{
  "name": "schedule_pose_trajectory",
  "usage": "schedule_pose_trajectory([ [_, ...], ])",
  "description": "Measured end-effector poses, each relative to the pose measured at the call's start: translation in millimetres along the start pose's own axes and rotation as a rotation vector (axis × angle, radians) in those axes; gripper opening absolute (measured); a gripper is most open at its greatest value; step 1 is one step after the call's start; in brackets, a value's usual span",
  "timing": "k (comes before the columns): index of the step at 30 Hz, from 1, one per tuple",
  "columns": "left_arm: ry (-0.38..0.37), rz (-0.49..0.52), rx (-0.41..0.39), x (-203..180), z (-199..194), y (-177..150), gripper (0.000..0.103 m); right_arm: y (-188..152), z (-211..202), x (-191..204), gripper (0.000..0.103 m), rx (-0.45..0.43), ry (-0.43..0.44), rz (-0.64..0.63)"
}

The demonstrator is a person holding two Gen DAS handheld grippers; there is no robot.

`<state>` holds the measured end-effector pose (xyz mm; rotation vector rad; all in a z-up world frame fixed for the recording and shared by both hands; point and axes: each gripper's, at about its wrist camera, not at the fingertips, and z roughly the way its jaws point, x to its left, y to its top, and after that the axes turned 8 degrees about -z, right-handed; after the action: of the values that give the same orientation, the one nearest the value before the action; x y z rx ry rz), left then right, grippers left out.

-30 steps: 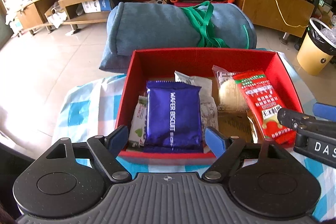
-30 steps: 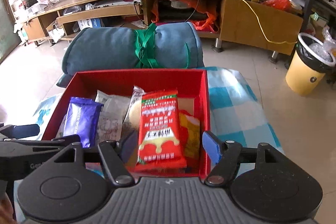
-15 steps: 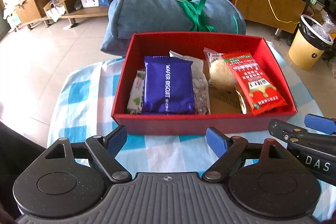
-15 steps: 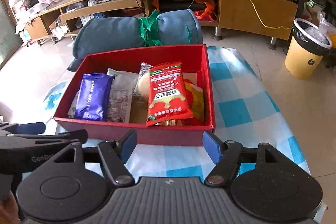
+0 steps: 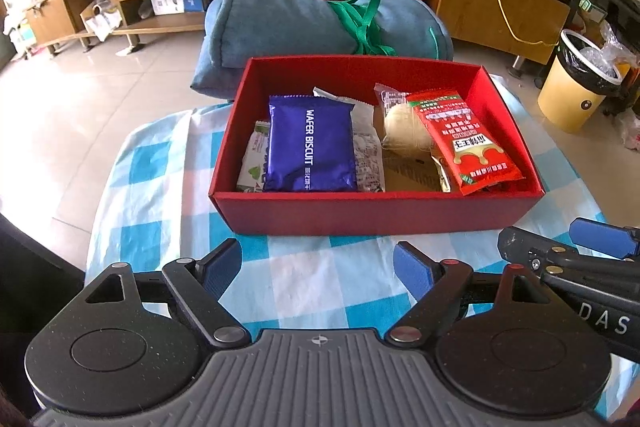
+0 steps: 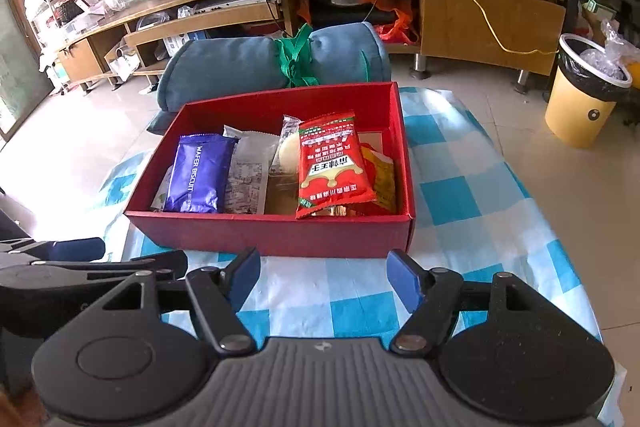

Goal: Organize snacks

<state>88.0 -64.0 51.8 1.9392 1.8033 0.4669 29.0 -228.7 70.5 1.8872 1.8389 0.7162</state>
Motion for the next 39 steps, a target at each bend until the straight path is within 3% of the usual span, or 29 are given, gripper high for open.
schedule_pose_trajectory([
  [19,-0.035,0.011,-0.019,4.7,-21.5,-23.4,0.088,-25.7,-21.2,0.1,0.065,0.001,0.002,0.028],
  [39,-0.025,0.029,-0.040,12.7,-39.7,-53.4,0.088,-52.0,-39.1,12.7,0.065,0.008,0.014,0.006],
])
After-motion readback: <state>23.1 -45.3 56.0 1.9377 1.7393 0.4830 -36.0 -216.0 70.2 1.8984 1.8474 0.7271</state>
